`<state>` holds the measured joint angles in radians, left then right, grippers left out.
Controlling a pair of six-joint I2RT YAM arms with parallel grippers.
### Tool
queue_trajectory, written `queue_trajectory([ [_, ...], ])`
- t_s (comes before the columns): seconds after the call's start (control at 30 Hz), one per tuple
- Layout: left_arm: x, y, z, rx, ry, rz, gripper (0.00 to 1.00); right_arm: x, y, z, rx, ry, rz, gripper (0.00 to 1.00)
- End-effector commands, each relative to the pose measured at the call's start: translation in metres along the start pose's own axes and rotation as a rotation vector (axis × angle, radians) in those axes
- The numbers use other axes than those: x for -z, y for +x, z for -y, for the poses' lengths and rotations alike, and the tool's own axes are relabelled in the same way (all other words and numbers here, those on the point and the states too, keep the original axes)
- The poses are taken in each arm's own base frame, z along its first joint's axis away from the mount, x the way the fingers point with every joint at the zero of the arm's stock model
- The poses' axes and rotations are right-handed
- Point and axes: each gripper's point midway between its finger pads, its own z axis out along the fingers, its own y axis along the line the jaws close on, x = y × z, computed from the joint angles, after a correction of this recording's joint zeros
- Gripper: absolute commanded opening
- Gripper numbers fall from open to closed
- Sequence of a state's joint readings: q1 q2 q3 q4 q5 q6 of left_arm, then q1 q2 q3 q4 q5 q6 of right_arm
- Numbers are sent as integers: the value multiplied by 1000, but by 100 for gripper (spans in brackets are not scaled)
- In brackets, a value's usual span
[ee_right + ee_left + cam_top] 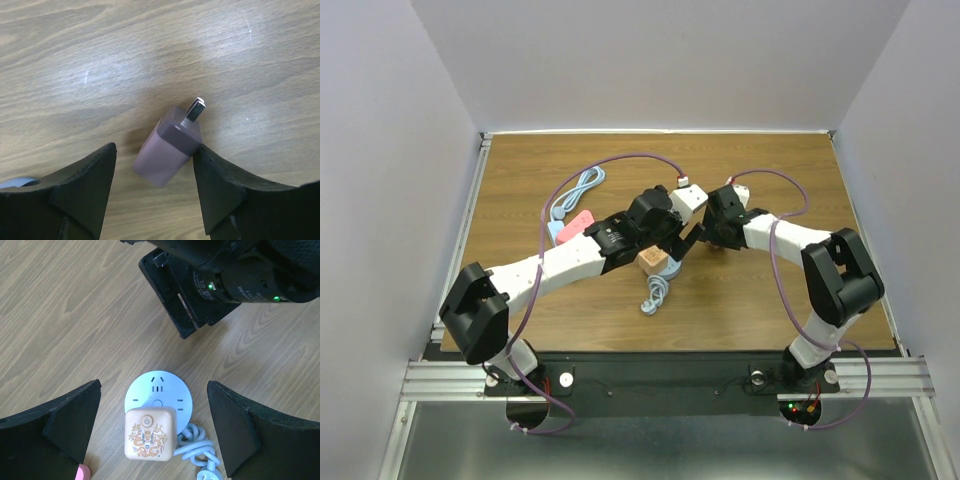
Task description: Insert the plug
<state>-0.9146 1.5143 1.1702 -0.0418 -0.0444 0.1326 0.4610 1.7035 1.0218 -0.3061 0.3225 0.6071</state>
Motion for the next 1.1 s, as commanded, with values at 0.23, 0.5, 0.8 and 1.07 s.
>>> queue_trajectory([
  [0.23, 13, -23, 2, 9, 6, 81, 99, -10, -2, -7, -32, 10, 24, 48],
  [0.5, 15, -32, 3, 19, 15, 114, 99, 24, 1, -12, 65, -122, 16, 27],
  [0.8, 39, -34, 31, 38, 205, 192, 99, 132, 11, -73, 411, -742, 7, 10],
  [1.07, 99, -59, 40, 83, 379, 363, 98, 228, 28, -99, 606, -1198, -26, 7],
])
